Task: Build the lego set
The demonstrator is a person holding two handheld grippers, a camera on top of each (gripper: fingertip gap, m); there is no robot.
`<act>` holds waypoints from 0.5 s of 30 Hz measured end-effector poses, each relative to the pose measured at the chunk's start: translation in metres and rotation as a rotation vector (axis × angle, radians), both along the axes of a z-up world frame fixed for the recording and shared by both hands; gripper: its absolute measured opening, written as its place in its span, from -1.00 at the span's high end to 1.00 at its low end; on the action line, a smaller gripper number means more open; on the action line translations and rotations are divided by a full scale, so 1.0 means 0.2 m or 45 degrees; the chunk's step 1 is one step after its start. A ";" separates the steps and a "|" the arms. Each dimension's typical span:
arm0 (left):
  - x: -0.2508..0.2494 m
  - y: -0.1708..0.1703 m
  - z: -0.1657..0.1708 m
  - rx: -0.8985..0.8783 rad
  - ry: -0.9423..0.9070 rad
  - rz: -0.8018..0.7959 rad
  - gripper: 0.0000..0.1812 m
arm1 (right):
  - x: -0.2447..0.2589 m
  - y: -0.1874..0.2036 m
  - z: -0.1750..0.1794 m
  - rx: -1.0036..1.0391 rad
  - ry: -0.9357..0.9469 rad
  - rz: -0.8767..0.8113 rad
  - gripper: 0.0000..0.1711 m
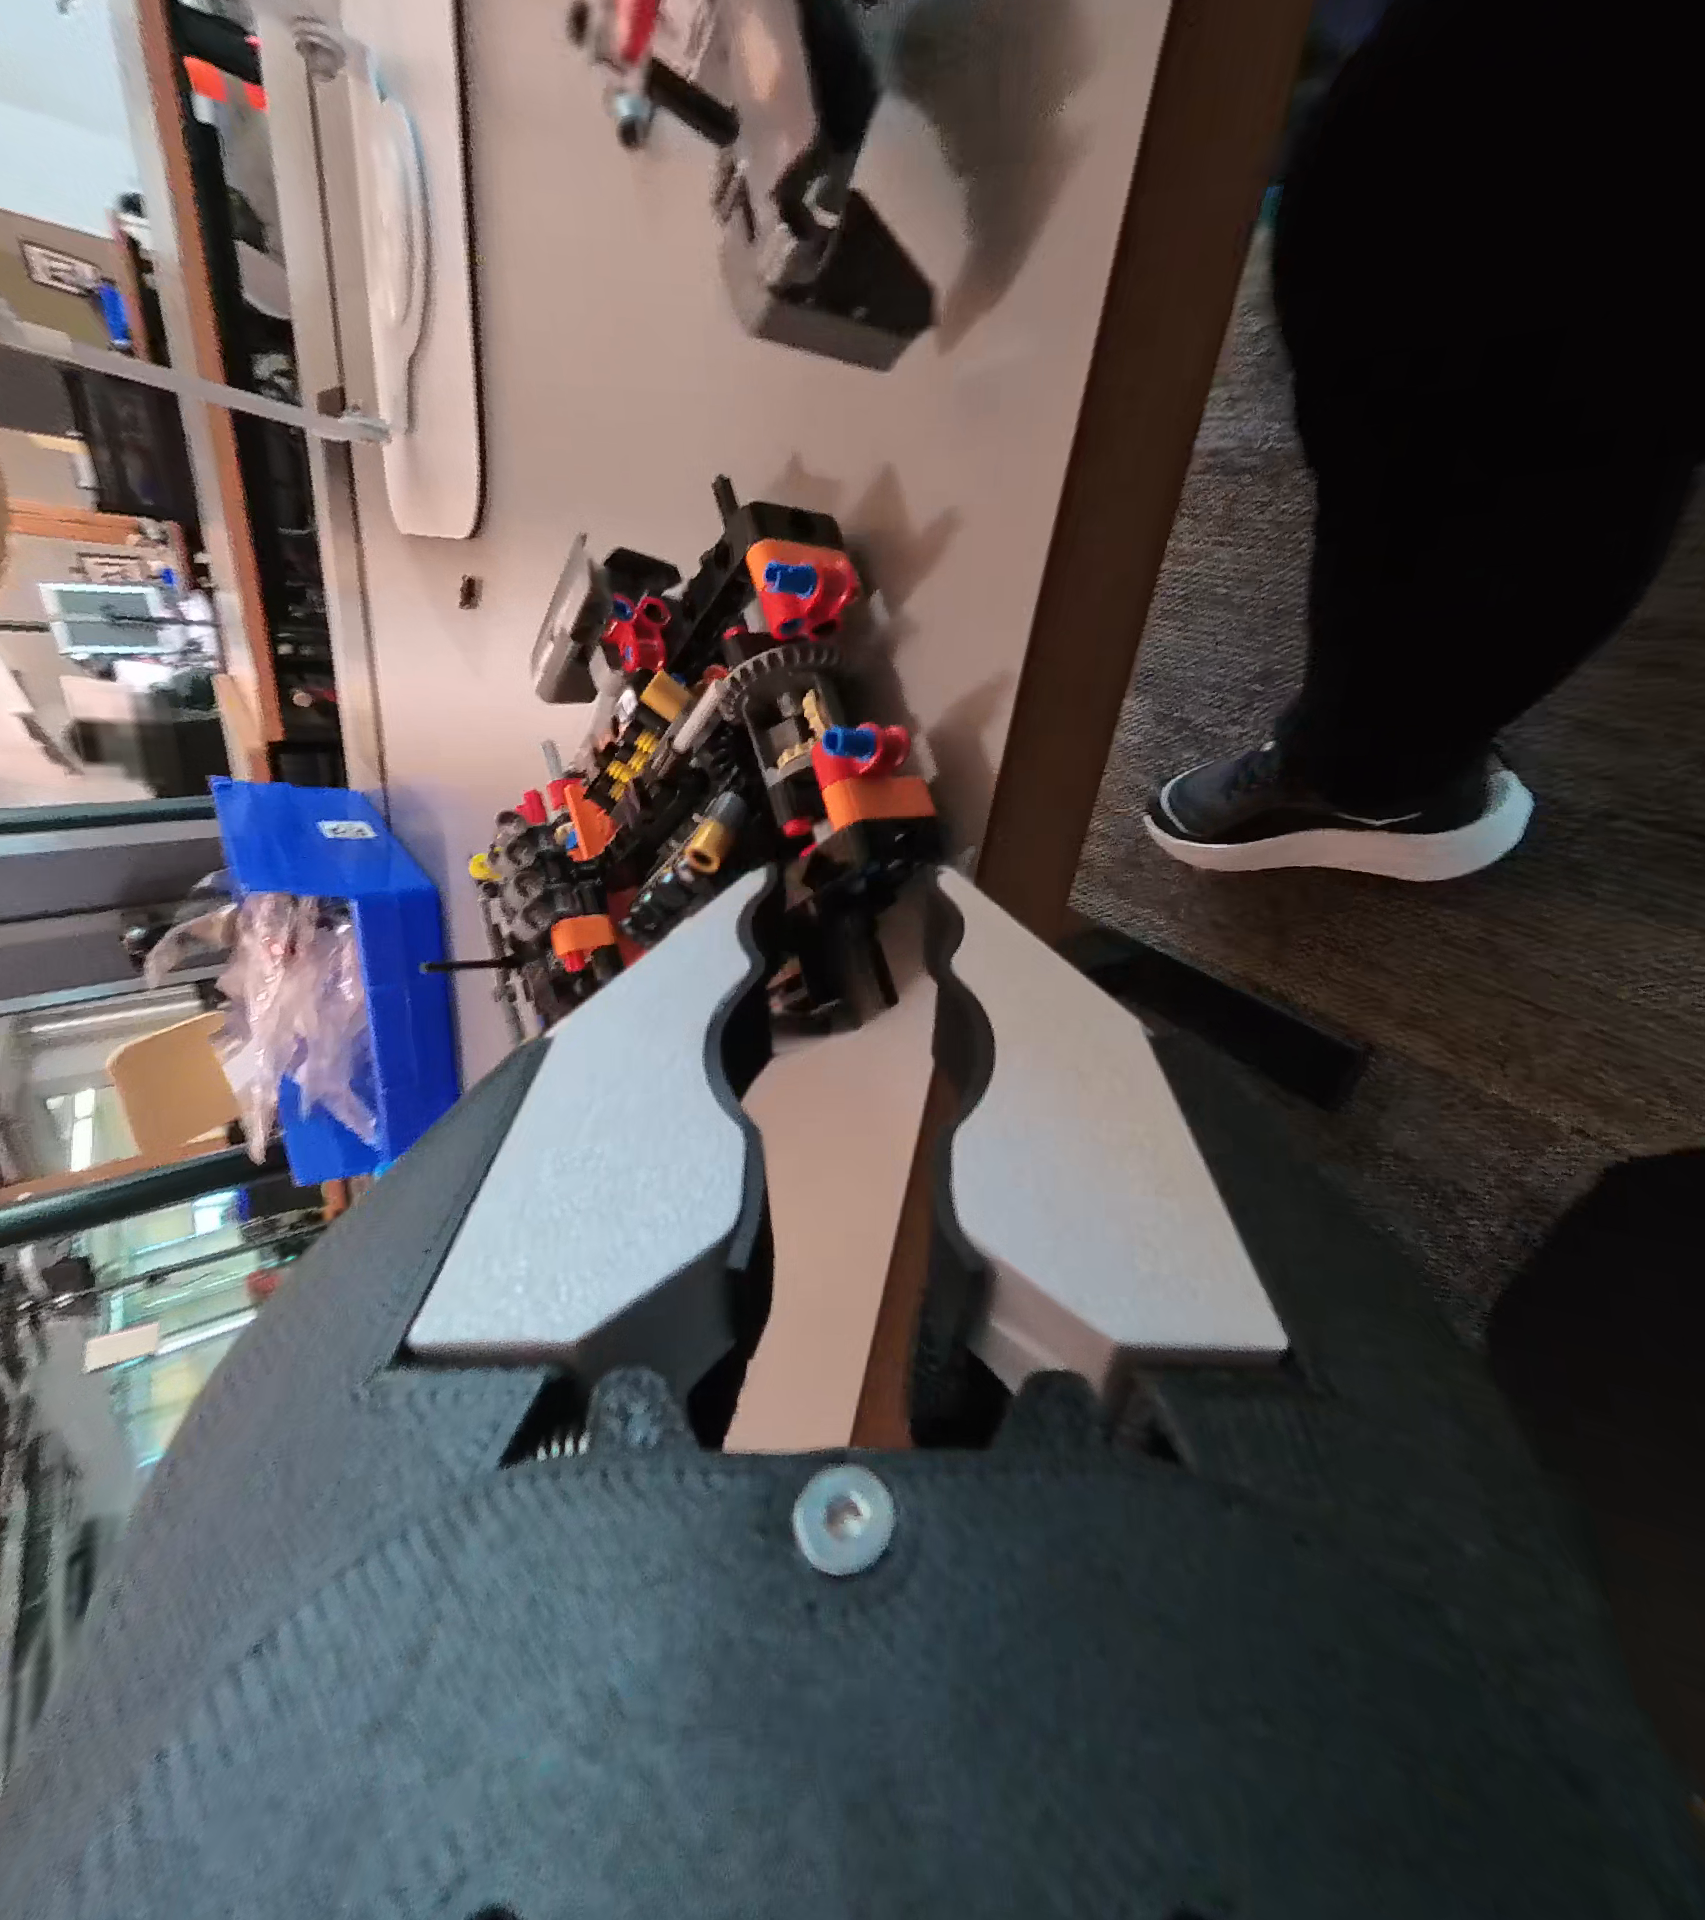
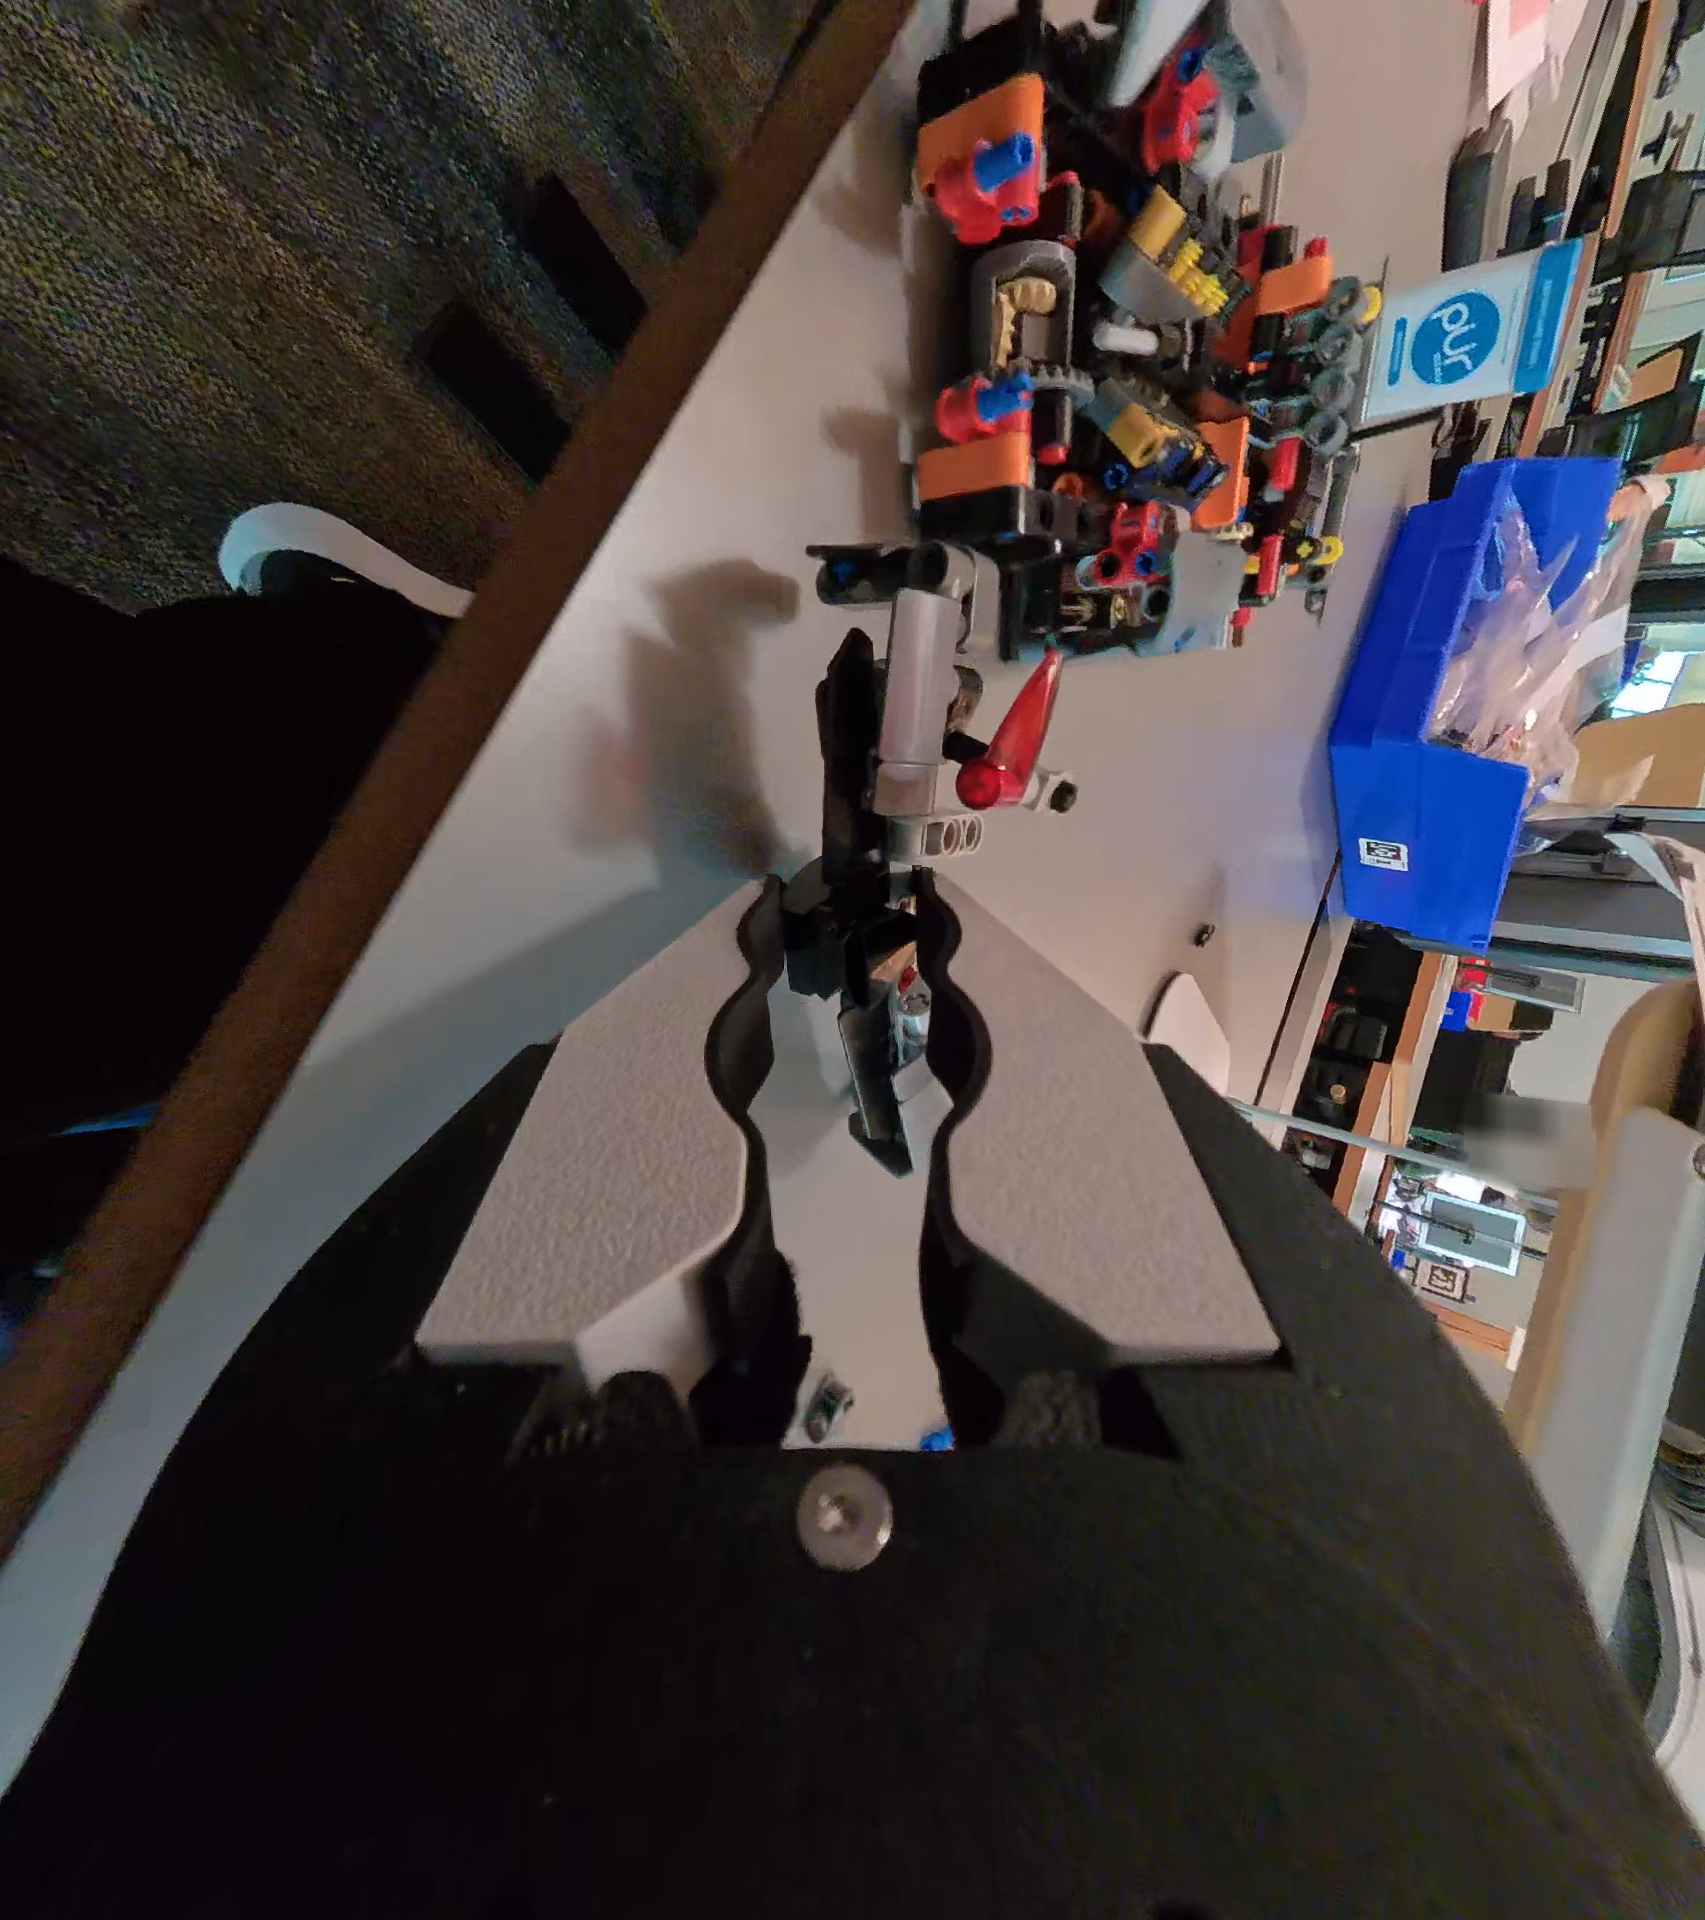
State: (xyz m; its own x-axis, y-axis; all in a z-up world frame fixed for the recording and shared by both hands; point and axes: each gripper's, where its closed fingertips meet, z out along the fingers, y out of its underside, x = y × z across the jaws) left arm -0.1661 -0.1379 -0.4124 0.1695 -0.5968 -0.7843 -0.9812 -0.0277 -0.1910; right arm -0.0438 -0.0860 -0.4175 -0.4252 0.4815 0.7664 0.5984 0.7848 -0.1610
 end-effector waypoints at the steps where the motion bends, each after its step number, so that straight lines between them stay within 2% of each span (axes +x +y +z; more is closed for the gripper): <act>1: 0.00 -0.01 0.01 0.032 -0.007 0.005 0.70 | 0.00 -0.02 -0.01 0.011 0.000 -0.003 0.74; 3: 0.02 -0.03 0.03 0.070 -0.046 0.009 0.62 | 0.00 -0.05 -0.01 0.017 0.001 -0.003 0.74; 6: 0.07 -0.05 0.03 0.130 -0.049 0.000 0.61 | -0.01 -0.07 0.00 0.022 0.008 -0.017 0.74; 11: 0.06 -0.01 -0.06 0.137 0.029 0.050 0.58 | -0.02 -0.08 0.00 0.036 0.010 -0.020 0.74; 15: 0.03 -0.03 -0.04 0.188 0.048 0.073 0.68 | -0.03 -0.09 0.00 0.049 0.013 -0.018 0.74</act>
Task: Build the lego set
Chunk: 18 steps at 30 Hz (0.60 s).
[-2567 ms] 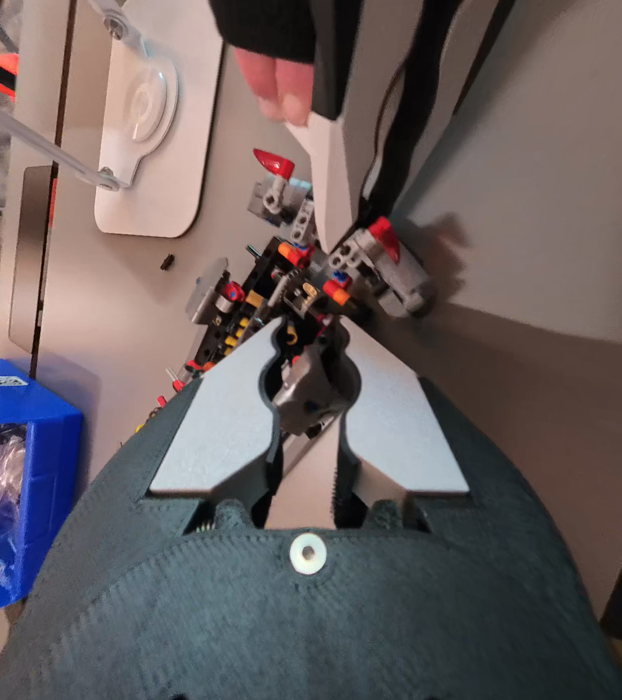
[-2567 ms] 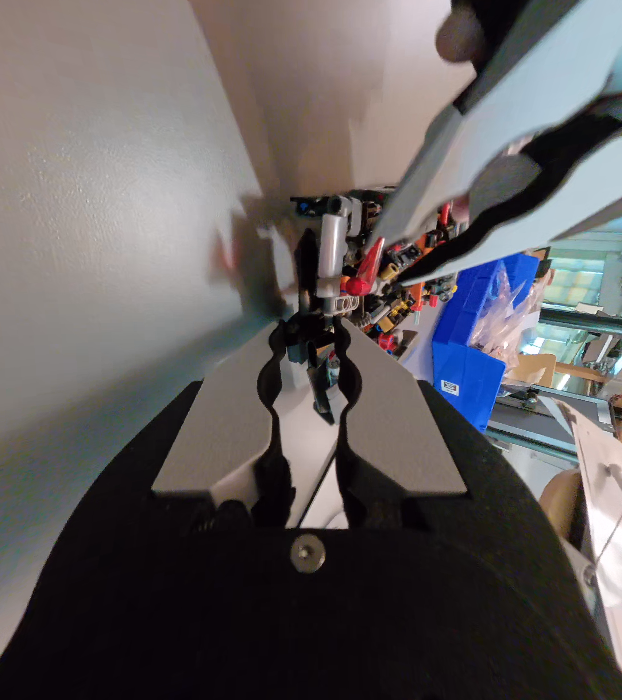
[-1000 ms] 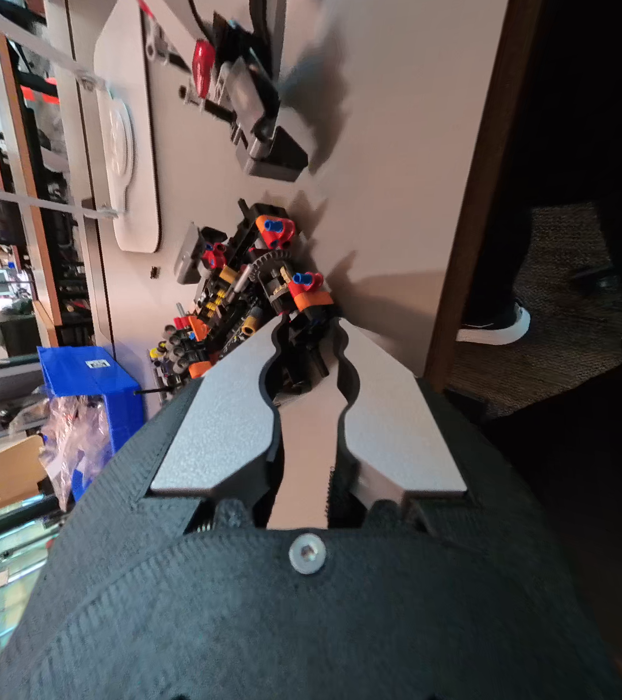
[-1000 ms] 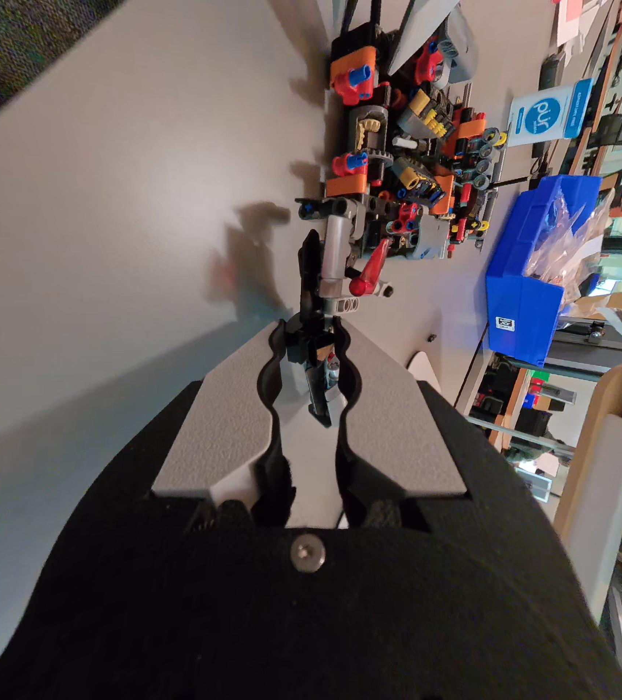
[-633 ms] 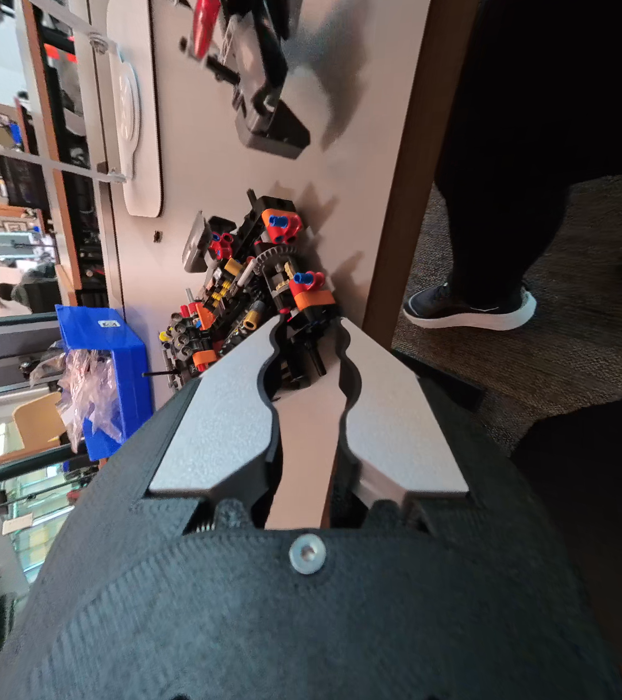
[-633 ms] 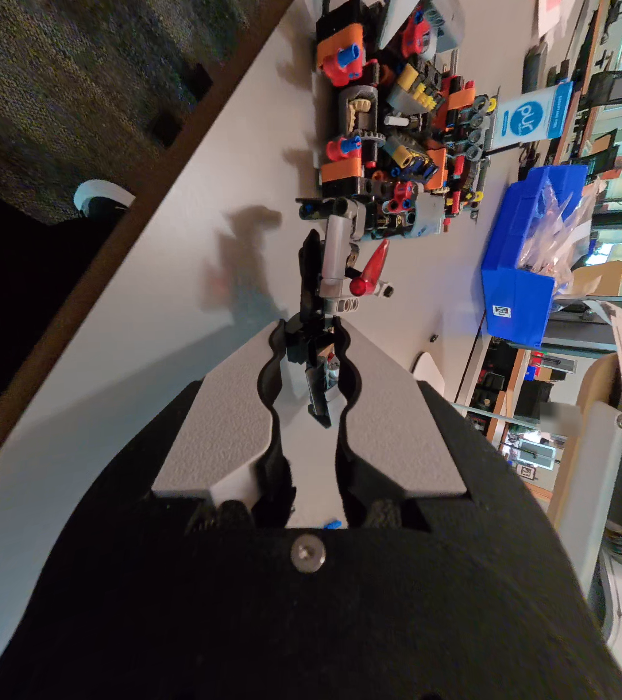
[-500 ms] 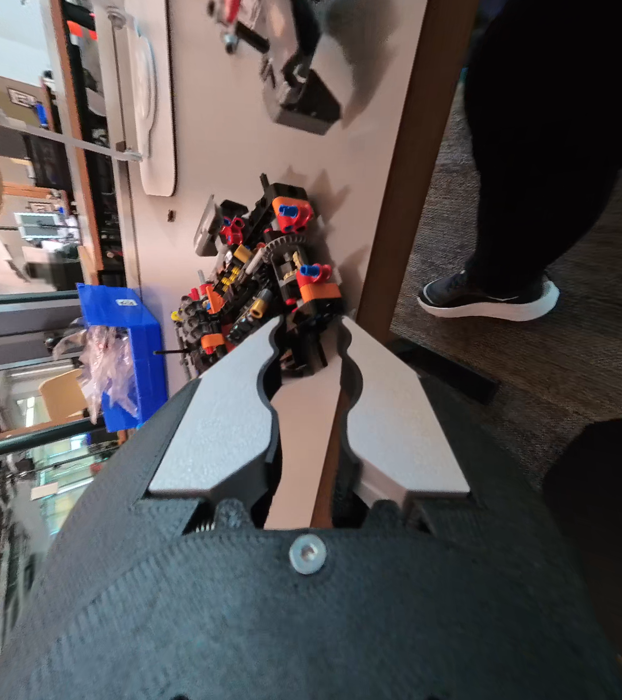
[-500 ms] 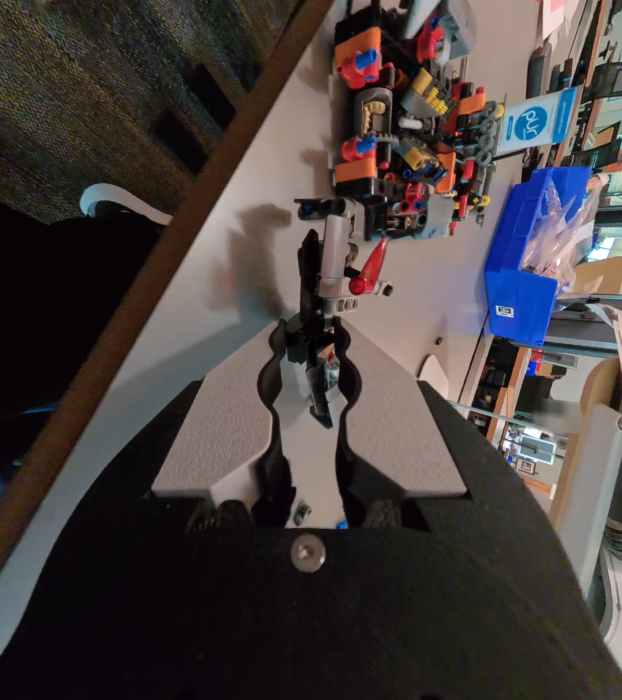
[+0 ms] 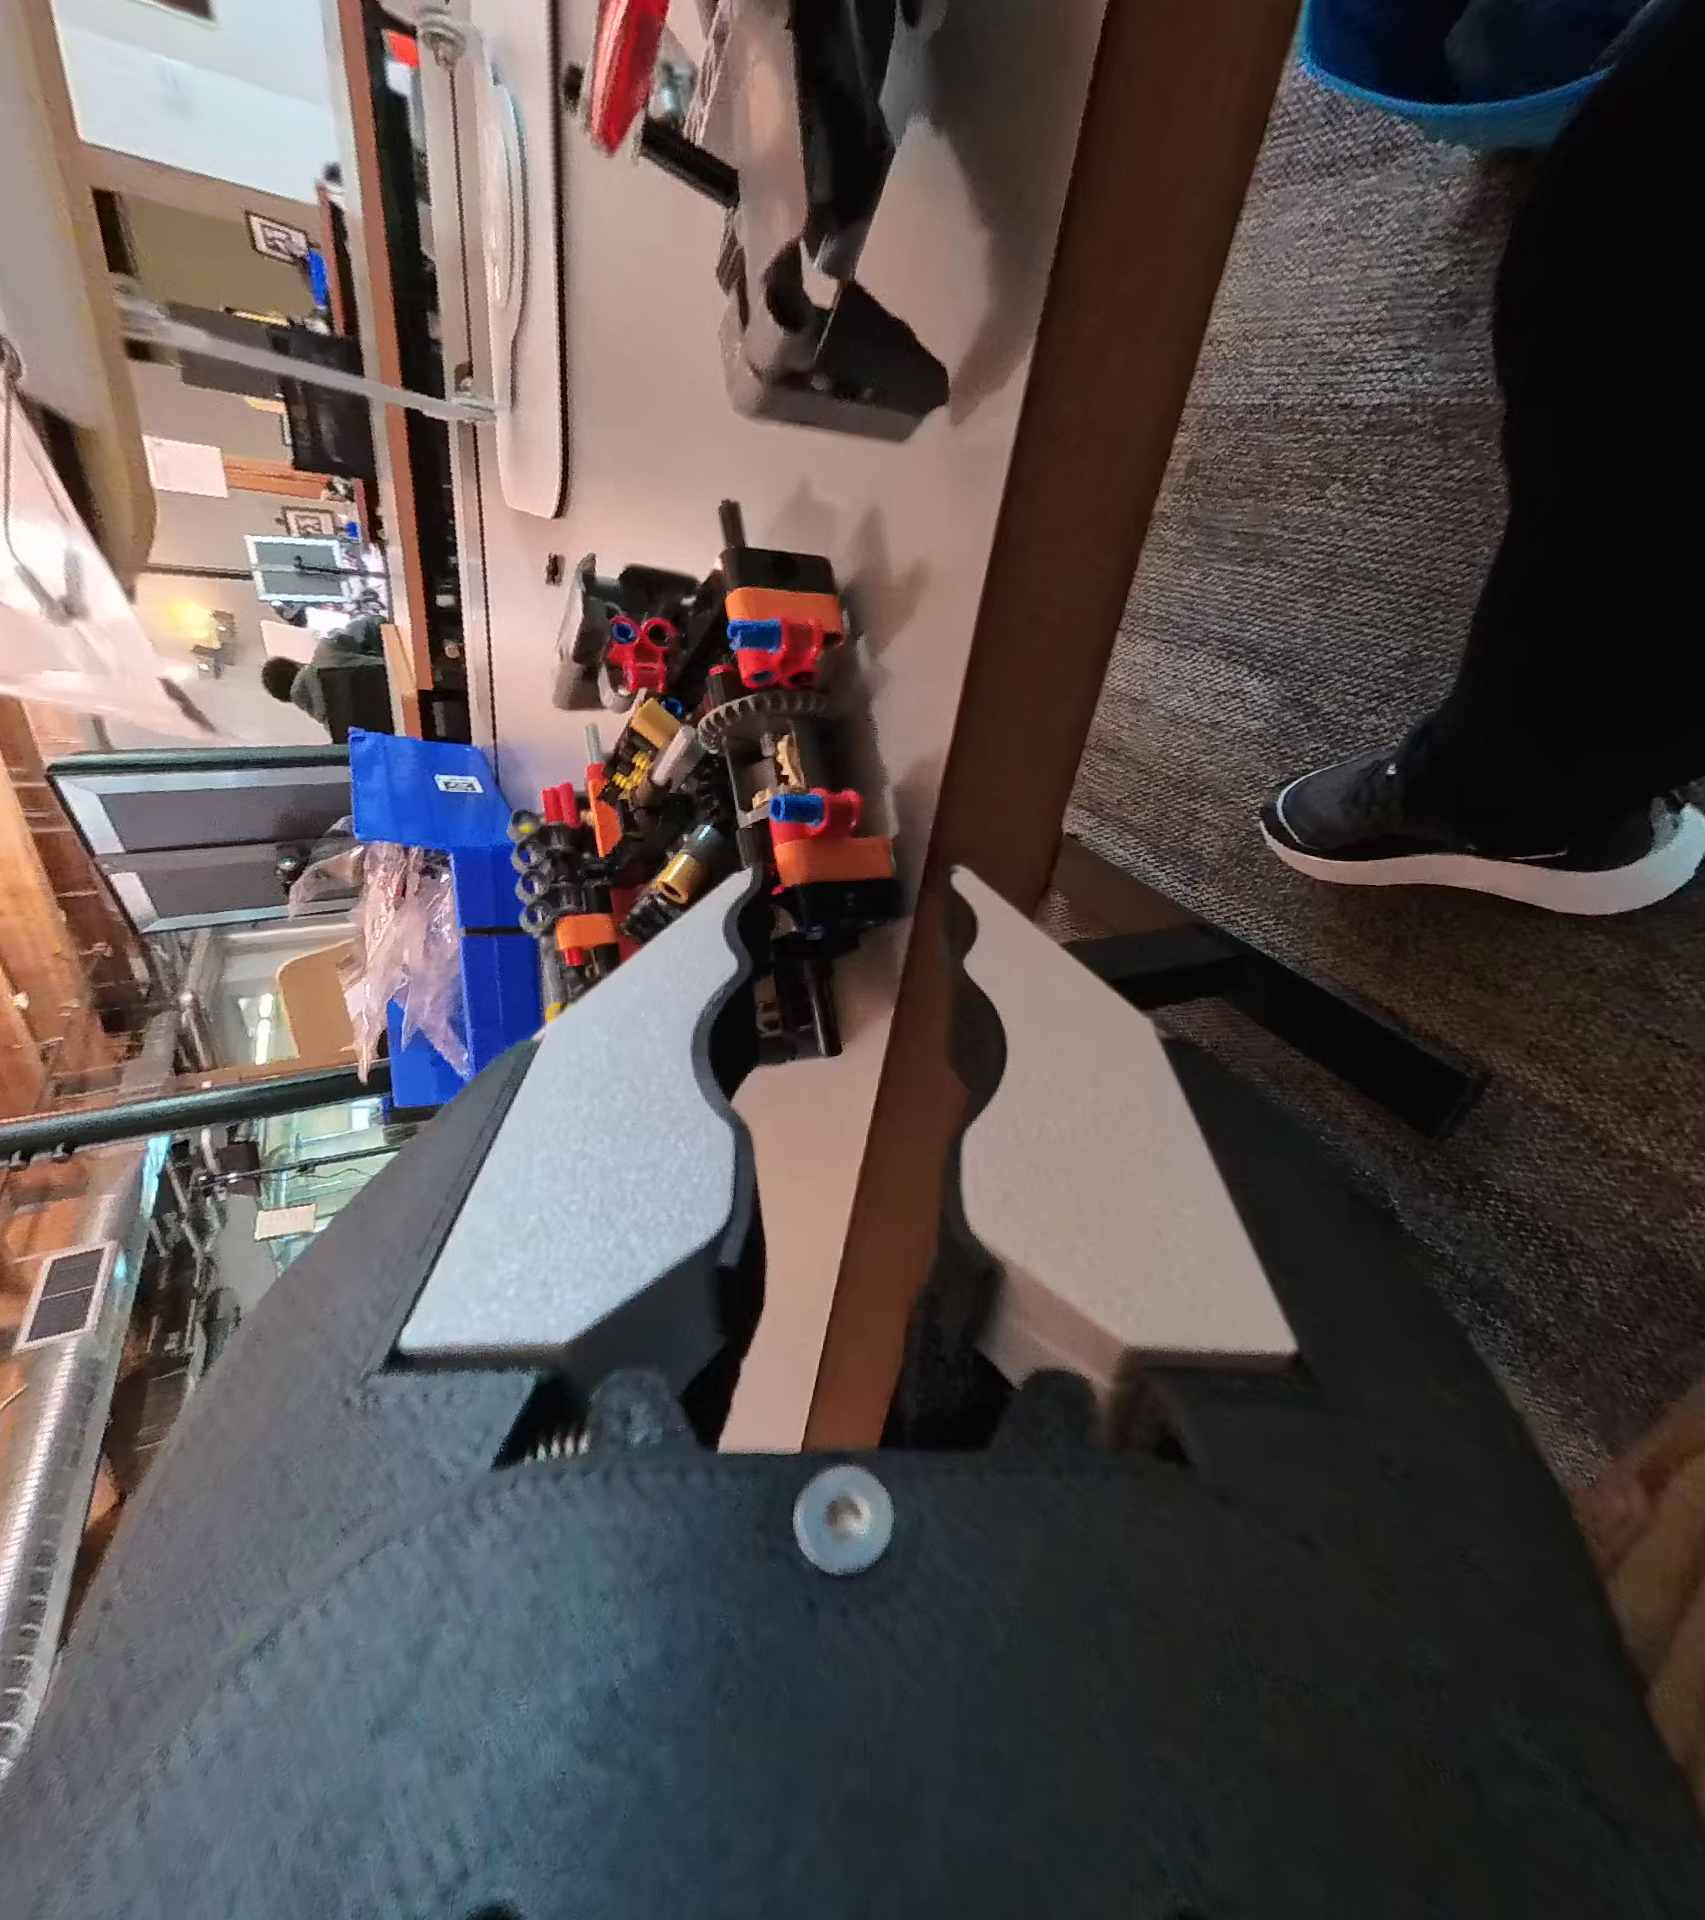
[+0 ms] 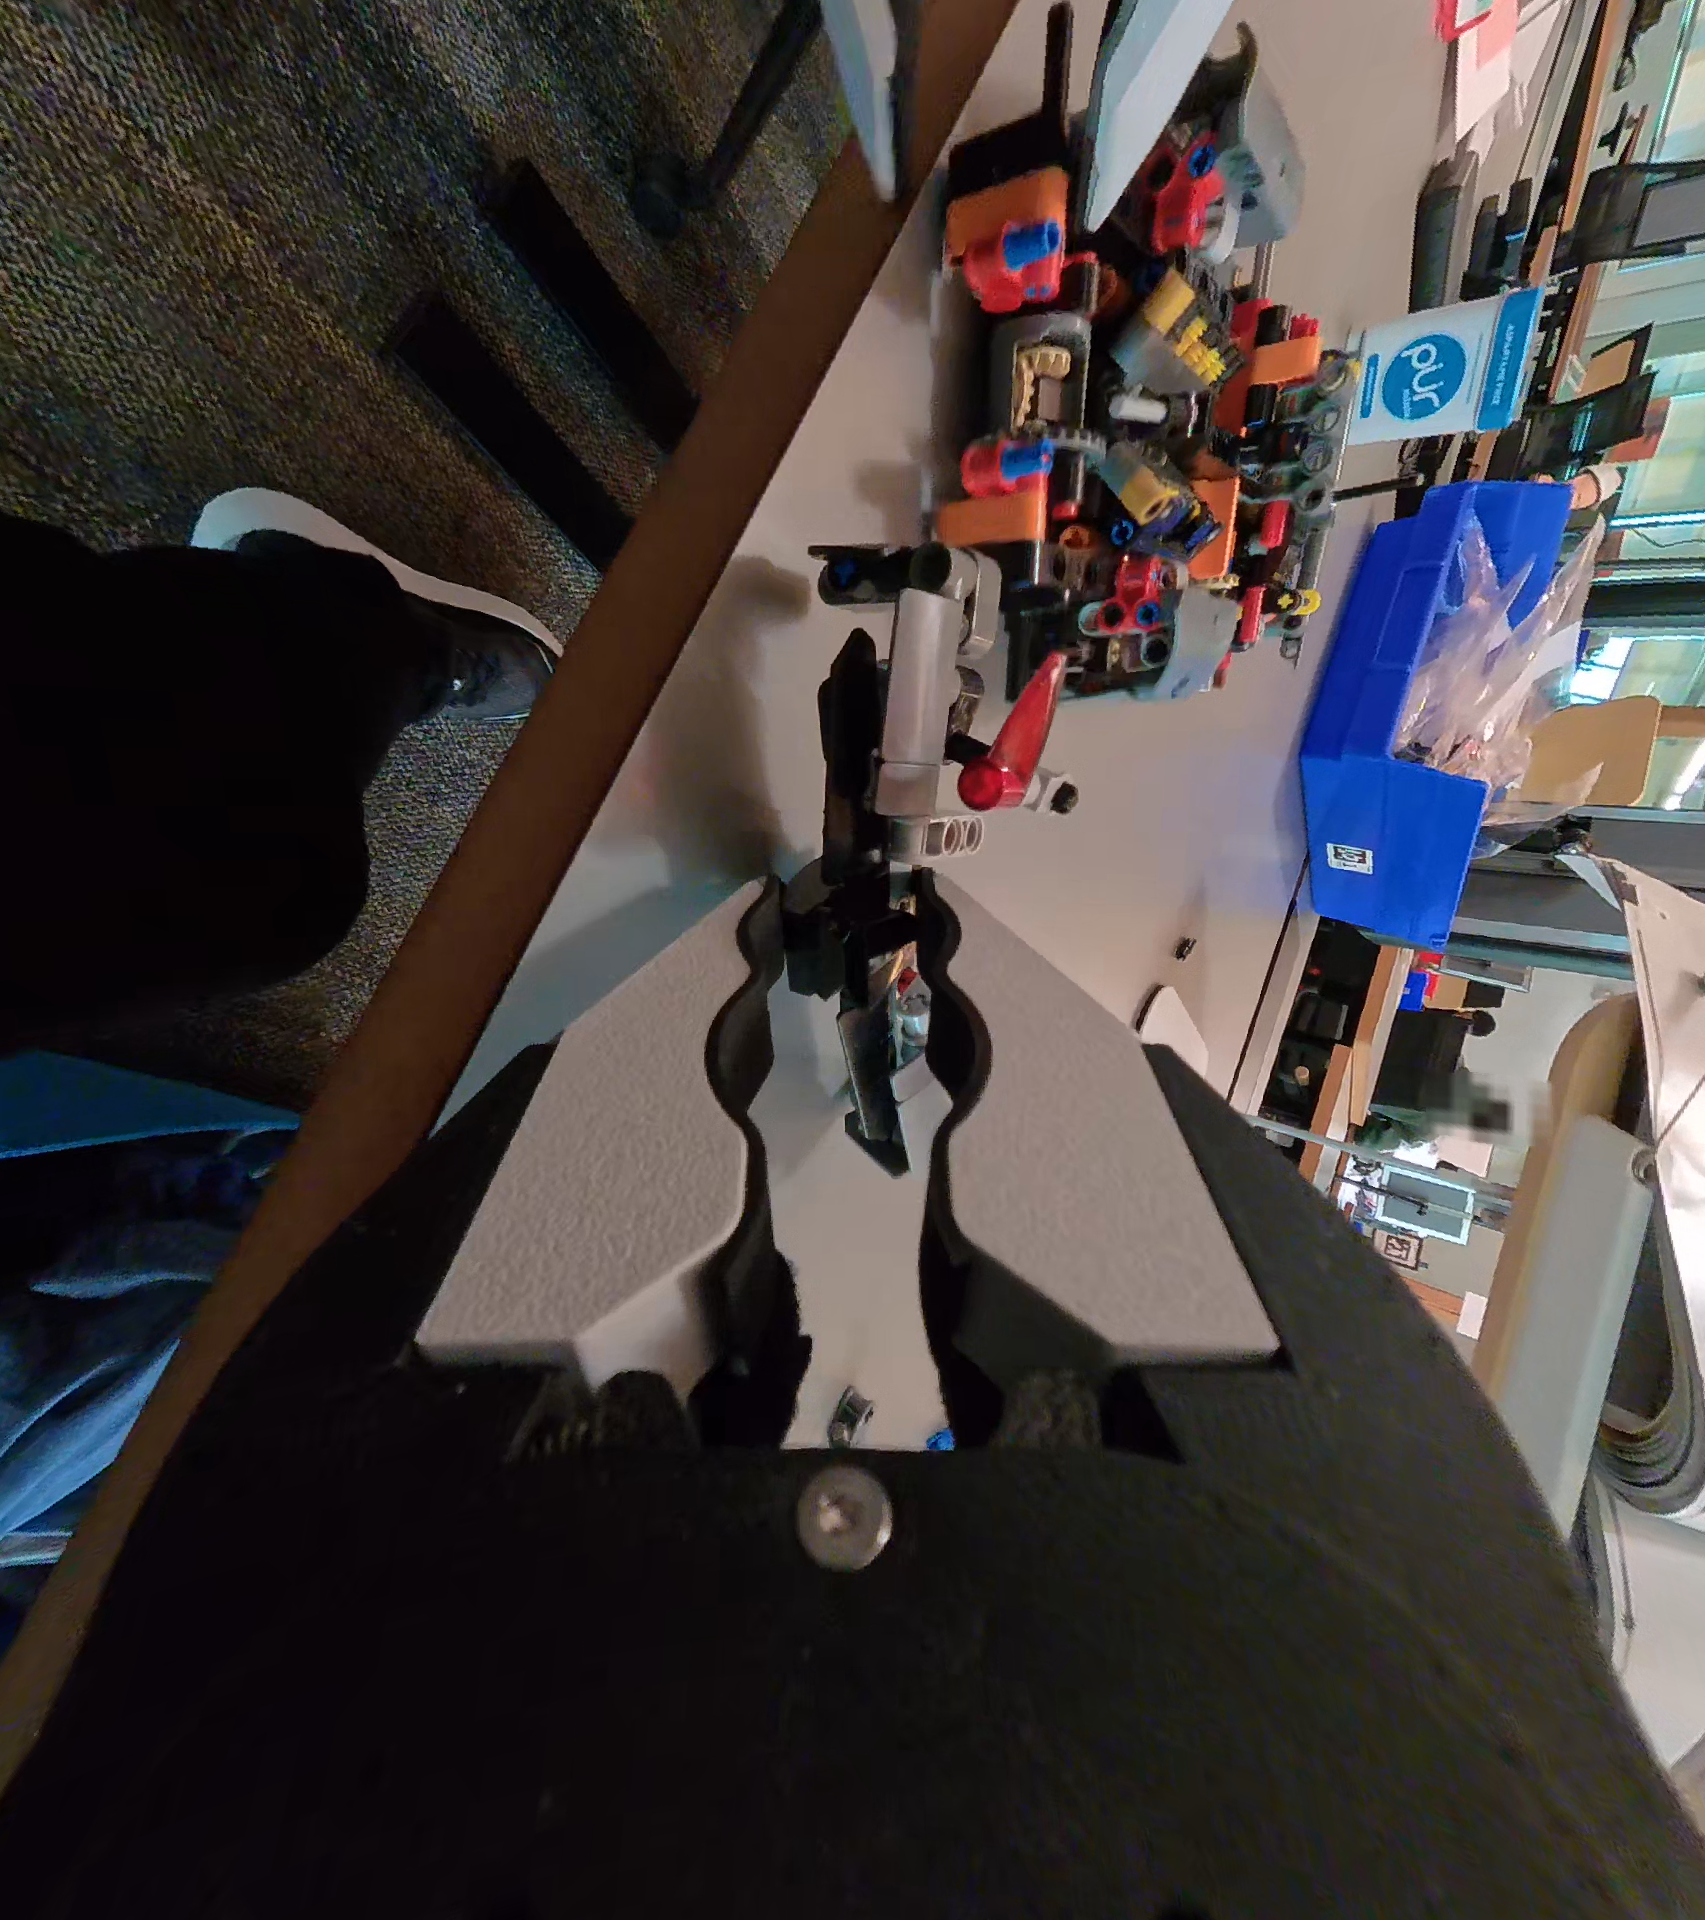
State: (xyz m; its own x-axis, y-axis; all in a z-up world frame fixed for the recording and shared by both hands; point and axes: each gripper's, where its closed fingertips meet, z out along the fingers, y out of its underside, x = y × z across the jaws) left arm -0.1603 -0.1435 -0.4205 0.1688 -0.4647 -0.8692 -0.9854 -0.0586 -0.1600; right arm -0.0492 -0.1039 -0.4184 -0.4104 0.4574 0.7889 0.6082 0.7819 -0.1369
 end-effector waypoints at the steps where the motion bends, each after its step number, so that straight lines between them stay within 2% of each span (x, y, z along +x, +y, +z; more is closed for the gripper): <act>1: -0.02 -0.01 0.01 0.014 -0.011 0.005 0.72 | 0.00 0.00 0.00 0.002 -0.002 0.002 0.74; 18: -0.39 -0.03 0.01 0.124 -0.012 0.155 0.74 | -0.07 -0.02 0.00 0.025 -0.017 0.033 0.74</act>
State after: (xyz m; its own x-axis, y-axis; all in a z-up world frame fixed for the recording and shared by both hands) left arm -0.2391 -0.1502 -0.4180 0.2271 -0.3536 -0.9074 -0.9703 -0.1616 -0.1799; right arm -0.0631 -0.1086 -0.4188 -0.4327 0.4310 0.7919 0.5891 0.8001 -0.1136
